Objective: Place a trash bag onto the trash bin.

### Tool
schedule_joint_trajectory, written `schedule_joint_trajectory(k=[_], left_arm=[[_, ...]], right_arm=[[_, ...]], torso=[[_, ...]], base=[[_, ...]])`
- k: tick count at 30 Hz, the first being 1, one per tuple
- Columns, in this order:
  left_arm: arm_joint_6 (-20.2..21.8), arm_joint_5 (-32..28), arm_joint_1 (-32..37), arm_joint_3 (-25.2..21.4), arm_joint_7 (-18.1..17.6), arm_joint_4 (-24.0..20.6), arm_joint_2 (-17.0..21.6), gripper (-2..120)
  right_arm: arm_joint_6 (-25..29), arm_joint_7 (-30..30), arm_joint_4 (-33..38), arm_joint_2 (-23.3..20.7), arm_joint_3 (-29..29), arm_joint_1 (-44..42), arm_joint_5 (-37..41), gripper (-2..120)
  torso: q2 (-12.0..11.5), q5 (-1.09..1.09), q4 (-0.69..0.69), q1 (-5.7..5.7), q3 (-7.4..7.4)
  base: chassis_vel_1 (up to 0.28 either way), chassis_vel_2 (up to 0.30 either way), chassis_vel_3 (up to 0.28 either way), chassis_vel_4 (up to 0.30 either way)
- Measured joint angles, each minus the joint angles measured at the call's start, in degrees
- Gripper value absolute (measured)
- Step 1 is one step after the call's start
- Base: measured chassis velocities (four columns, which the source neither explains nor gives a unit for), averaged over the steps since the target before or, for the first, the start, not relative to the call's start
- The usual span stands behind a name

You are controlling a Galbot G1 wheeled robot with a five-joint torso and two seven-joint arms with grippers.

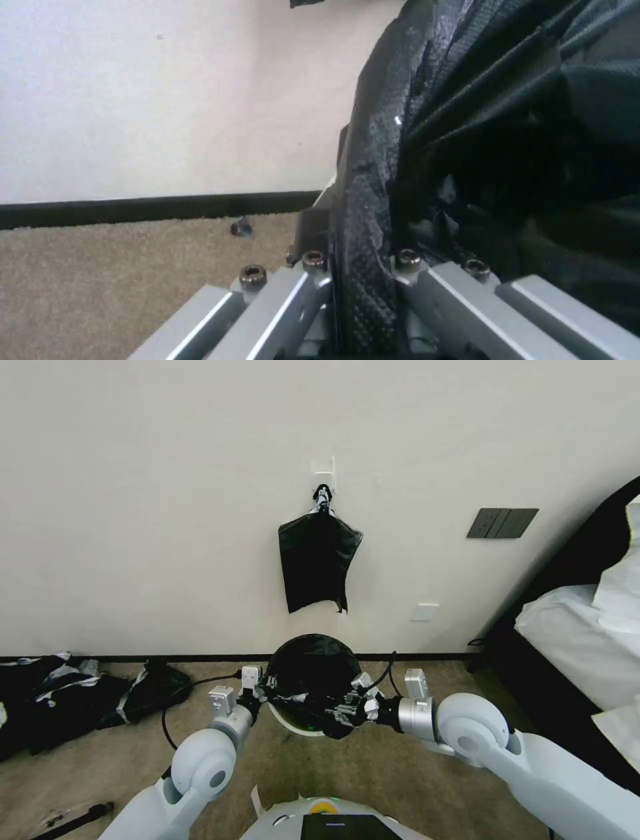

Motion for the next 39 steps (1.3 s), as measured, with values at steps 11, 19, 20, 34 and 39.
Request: schedule_joint_trajectory(k=[11, 19, 20, 34, 39], left_arm=[[1.78, -4.05, -1.76, 0.11, -3.92, 0.64, -0.92, 1], [3.05, -13.17, -4.87, -0.26, -9.6, 1.24, -2.36, 1], [3.05, -13.17, -4.87, -0.26, -9.6, 1.24, -2.36, 1], [3.66, -20.45, -8.32, -1.69, -13.83, 2.22, -5.81, 1], [3.03, -21.37, -9.16, -1.43, -13.96, 2.74, -6.05, 1]], right_arm=[[1.76, 1.19, 1.84, 0.2, 0.86, -1.18, -1.68, 0], [3.53, 2.17, 5.71, 1.34, 0.52, -4.6, -6.84, 0], [3.53, 2.17, 5.71, 1.34, 0.52, -4.6, -6.84, 0], [11.85, 1.92, 5.41, 5.04, -2.56, -13.03, -24.81, 0], [15.45, 2.18, 1.94, 9.68, -6.46, -16.15, -33.25, 0]], torso=[[0.0, 0.0, 0.0, 0.0, 0.0], [0.0, 0.0, 0.0, 0.0, 0.0], [0.0, 0.0, 0.0, 0.0, 0.0], [0.0, 0.0, 0.0, -0.01, 0.0], [0.0, 0.0, 0.0, -0.01, 0.0]], base=[[0.0, 0.0, 0.0, 0.0], [0.0, 0.0, 0.0, 0.0], [0.0, 0.0, 0.0, 0.0], [0.0, 0.0, 0.0, 0.0], [0.0, 0.0, 0.0, 0.0]])
